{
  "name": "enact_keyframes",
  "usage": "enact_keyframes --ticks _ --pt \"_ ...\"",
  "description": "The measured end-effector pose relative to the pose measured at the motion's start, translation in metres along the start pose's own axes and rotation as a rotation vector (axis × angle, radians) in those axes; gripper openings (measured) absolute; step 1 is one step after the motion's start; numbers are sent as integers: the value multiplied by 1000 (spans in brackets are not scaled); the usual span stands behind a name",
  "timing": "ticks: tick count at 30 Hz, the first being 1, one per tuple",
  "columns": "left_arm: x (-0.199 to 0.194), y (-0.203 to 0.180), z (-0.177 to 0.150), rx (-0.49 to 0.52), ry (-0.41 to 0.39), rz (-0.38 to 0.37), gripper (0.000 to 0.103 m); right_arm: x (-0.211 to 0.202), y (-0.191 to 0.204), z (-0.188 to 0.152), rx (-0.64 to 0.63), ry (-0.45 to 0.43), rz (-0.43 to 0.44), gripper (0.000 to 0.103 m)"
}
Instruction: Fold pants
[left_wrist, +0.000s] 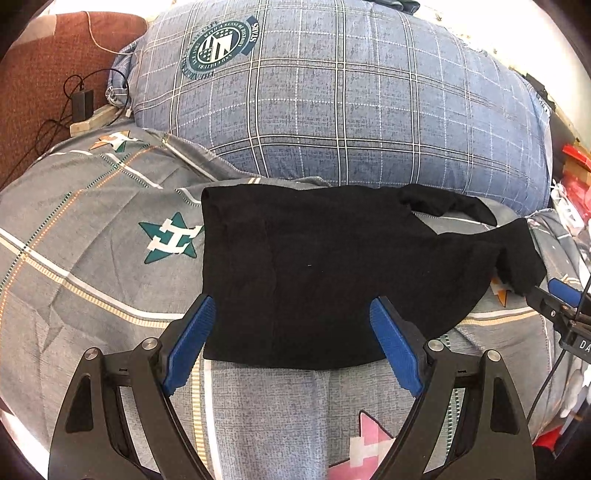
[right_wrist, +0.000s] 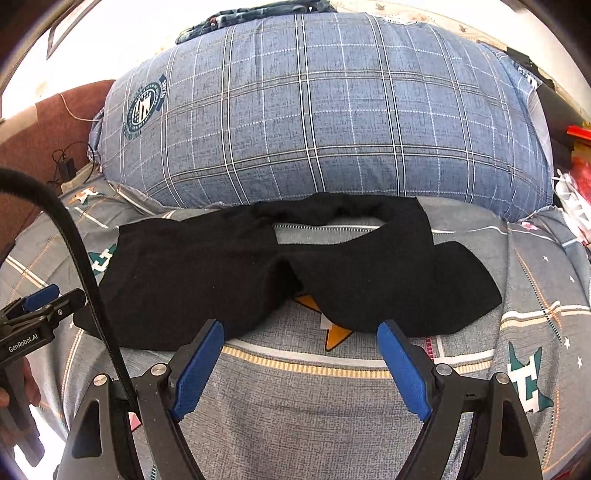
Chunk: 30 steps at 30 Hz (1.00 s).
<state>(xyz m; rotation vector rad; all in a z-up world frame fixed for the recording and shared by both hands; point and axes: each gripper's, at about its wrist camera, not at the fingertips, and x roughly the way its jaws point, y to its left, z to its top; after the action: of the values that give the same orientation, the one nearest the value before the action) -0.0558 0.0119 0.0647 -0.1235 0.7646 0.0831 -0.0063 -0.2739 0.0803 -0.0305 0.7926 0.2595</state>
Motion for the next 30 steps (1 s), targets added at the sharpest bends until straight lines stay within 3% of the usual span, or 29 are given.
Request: enact_keyframes --ticks 9,19,30 --pt "8 8 -5 -8 16 16 86 6 -2 -2 3 3 3 83" --pt "15 34 -18 -91 61 -42 86 12 -12 -3 12 17 2 83" --pt "19 40 -22 -98 58 -9 86 12 -25 -5 43 19 -8 83"
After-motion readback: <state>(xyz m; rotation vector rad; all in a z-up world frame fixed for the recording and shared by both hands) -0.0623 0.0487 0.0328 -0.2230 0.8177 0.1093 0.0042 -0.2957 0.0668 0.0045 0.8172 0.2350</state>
